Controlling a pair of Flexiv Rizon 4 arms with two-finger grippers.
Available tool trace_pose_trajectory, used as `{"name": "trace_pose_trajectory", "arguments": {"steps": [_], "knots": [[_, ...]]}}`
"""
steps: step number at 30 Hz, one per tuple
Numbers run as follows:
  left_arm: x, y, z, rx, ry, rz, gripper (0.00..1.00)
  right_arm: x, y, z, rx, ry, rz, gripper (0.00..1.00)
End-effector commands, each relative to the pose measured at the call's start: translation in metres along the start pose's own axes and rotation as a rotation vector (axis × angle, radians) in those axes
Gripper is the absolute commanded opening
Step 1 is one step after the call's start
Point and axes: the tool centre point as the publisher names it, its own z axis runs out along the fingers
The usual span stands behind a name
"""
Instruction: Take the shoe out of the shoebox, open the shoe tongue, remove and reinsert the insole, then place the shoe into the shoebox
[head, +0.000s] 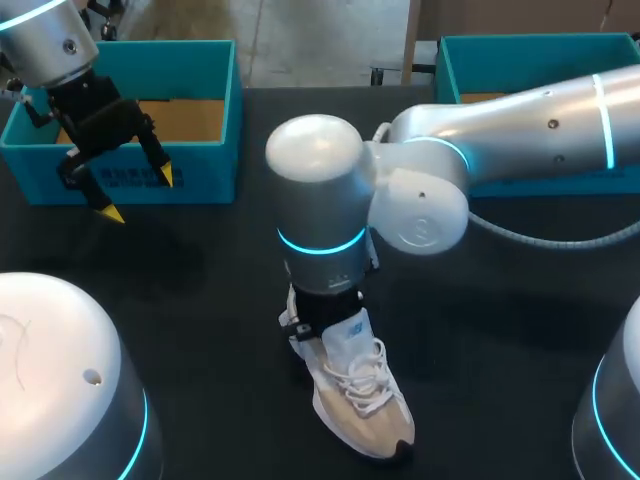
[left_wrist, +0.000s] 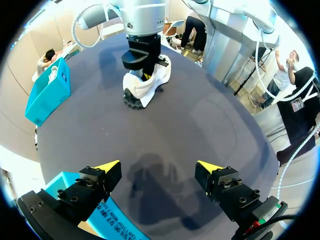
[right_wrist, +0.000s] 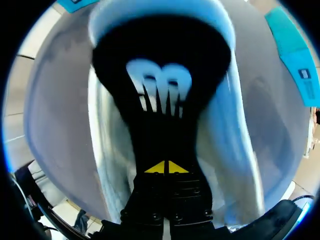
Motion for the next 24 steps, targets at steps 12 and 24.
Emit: {"name": "trace_pose_trajectory", "arguments": {"steps": [12, 24], "knots": [[0.001, 0.000, 0.000, -0.002, 0.000, 0.000, 1.00, 0.007, 0.041, -0.053, -0.248, -0.038, -0.127, 0.00], [0.001, 0.000, 0.000, -0.002, 0.000, 0.000, 1.00, 0.011, 0.061, -0.068, -0.433, -0.037, -0.140, 0.00]]}}
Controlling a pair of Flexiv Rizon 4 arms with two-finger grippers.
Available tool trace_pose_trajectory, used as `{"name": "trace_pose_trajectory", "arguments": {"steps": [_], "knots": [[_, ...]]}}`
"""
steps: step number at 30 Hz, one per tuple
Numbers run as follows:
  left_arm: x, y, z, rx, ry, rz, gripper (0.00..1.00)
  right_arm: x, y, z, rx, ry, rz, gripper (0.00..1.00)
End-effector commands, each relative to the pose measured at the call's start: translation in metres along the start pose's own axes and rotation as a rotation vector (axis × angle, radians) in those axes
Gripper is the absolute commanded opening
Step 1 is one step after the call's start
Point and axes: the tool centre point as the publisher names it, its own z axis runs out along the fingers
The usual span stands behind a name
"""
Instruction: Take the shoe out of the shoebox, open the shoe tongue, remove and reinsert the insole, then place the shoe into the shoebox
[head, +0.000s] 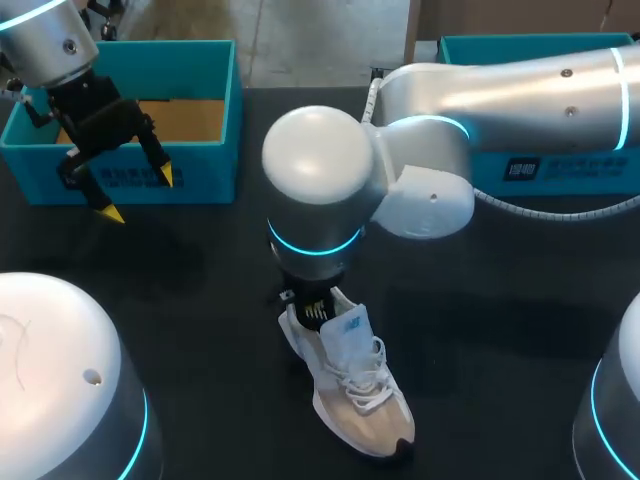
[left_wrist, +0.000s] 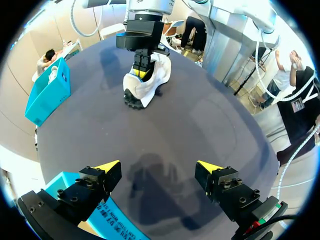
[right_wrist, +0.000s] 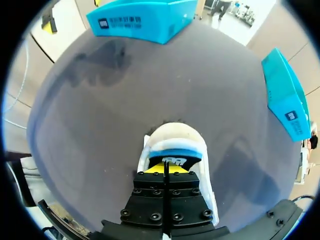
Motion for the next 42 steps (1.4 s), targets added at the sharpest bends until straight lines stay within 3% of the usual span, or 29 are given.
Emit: {"name": "trace_pose_trajectory", "arguments": {"steps": [1, 10, 17, 23, 28, 37, 42], "knots": [[0.001, 0.000, 0.000, -0.002, 0.000, 0.000, 1.00, -0.001, -0.005, -0.009, -0.082, -0.006, 0.001, 0.00], [0.001, 0.000, 0.000, -0.002, 0.000, 0.000, 1.00, -0.009, 0.008, 0.024, -0.169, 0.072, -0.014, 0.00], [0.001, 0.000, 0.000, -0.002, 0.000, 0.000, 1.00, -0.017, -0.003, 0.050, -0.177, 0.116, 0.017, 0.00], [0.001, 0.000, 0.000, -0.002, 0.000, 0.000, 1.00, -0.020, -0.011, 0.059, -0.190, 0.123, 0.035, 0.00], [0.001, 0.000, 0.000, -0.002, 0.000, 0.000, 1.00, -0.016, -0.017, 0.065, -0.132, 0.112, 0.046, 0.00], [0.001, 0.000, 0.000, -0.002, 0.000, 0.000, 1.00, 0.006, -0.047, 0.061, 0.032, 0.071, 0.066, 0.00], [0.001, 0.000, 0.000, -0.002, 0.000, 0.000, 1.00, 0.004, -0.050, 0.043, -0.010, 0.035, 0.072, 0.00]]}}
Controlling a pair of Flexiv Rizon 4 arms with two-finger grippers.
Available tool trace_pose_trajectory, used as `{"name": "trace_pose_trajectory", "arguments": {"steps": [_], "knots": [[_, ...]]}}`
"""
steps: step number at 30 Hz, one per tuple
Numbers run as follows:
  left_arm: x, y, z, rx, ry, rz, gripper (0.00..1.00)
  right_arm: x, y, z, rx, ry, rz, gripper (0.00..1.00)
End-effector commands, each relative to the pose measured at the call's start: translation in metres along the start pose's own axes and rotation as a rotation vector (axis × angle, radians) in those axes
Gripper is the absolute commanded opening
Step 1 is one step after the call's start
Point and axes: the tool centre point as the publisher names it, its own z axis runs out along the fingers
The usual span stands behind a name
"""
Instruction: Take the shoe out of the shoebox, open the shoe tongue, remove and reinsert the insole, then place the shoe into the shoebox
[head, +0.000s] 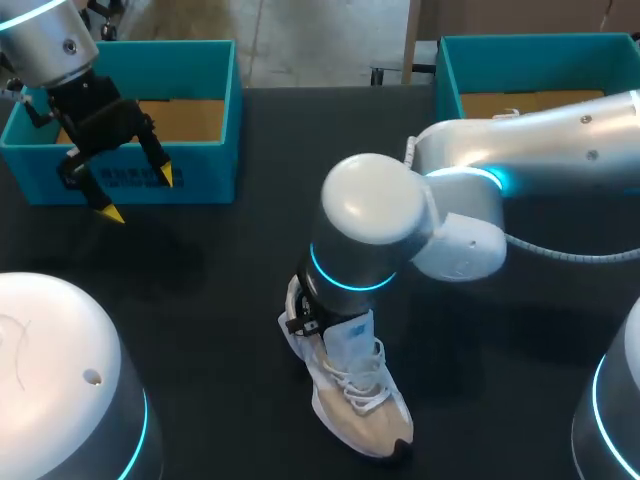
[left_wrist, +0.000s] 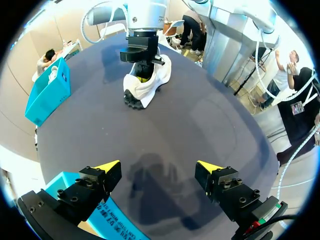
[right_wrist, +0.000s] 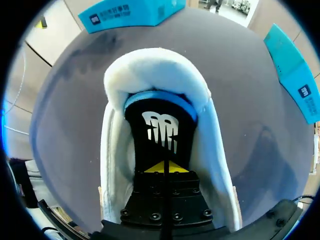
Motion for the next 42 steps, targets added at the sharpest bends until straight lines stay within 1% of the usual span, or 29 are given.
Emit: {"name": "trace_pose_trajectory", "arguments": {"steps": [1, 6, 12, 16, 20, 23, 28, 33, 42], "knots": [[0.001, 0.000, 0.000, -0.002, 0.000, 0.000, 1.00, 0.008, -0.002, -0.009, -0.072, -0.061, -0.007, 0.00], [0.001, 0.000, 0.000, -0.002, 0.000, 0.000, 1.00, 0.004, 0.016, -0.033, -0.163, -0.099, -0.041, 0.00], [0.001, 0.000, 0.000, -0.002, 0.000, 0.000, 1.00, 0.002, 0.033, -0.053, -0.209, -0.138, -0.086, 0.00], [0.001, 0.000, 0.000, -0.002, 0.000, 0.000, 1.00, -0.002, 0.042, -0.060, -0.231, -0.161, -0.106, 0.00], [0.001, 0.000, 0.000, -0.002, 0.000, 0.000, 1.00, -0.004, 0.049, -0.062, -0.248, -0.163, -0.117, 0.00], [0.001, 0.000, 0.000, -0.002, 0.000, 0.000, 1.00, -0.006, 0.055, -0.060, -0.254, -0.155, -0.125, 0.00], [0.001, 0.000, 0.000, -0.002, 0.000, 0.000, 1.00, -0.009, 0.061, -0.049, -0.249, -0.129, -0.124, 0.00], [0.001, 0.000, 0.000, -0.002, 0.000, 0.000, 1.00, -0.009, 0.064, -0.043, -0.250, -0.111, -0.117, 0.00], [0.001, 0.000, 0.000, -0.002, 0.000, 0.000, 1.00, -0.012, 0.065, -0.024, -0.215, -0.082, -0.087, 0.00]]}}
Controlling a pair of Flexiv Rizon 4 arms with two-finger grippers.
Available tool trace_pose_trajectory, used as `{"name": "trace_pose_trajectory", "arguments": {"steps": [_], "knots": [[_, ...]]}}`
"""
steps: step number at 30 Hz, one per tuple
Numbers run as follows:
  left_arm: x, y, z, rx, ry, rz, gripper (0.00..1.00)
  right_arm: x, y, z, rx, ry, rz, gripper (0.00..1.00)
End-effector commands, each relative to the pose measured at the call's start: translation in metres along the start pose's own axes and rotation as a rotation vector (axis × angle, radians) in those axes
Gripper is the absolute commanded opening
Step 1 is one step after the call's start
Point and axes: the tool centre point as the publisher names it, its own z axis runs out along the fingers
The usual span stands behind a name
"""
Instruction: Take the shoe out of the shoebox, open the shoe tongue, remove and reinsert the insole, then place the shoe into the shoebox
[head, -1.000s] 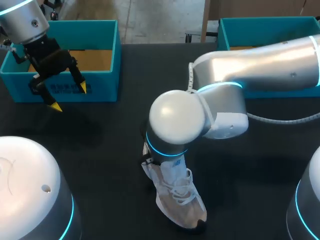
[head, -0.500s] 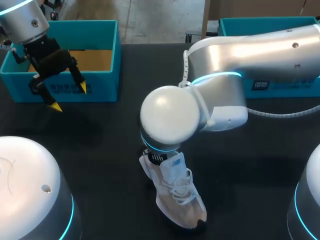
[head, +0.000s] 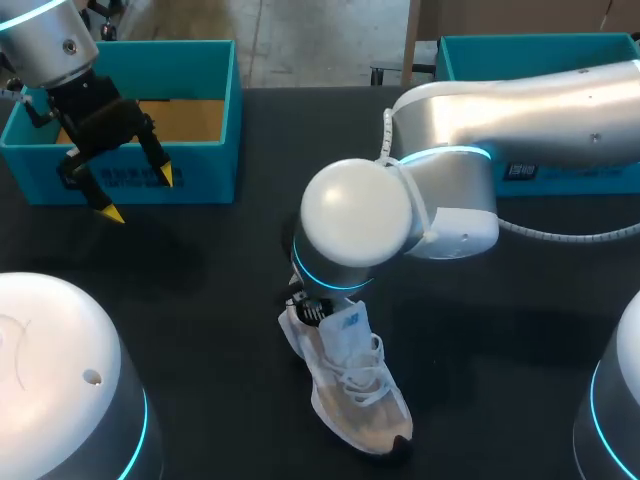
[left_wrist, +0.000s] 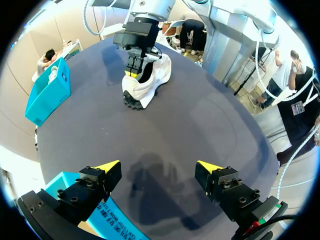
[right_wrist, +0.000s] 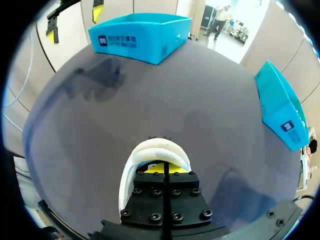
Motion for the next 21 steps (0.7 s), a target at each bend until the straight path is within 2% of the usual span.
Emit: {"name": "trace_pose_trajectory", "arguments": {"steps": [1, 11, 21], "knots": [[0.001, 0.000, 0.000, -0.002, 0.000, 0.000, 1.00, -0.002, 0.000, 0.013, 0.006, 0.021, 0.006, 0.00], [0.001, 0.000, 0.000, -0.002, 0.000, 0.000, 1.00, -0.001, 0.002, 0.025, -0.010, 0.044, 0.014, 0.00], [0.001, 0.000, 0.000, -0.002, 0.000, 0.000, 1.00, 0.002, -0.006, 0.048, -0.003, 0.051, 0.068, 0.00]]}}
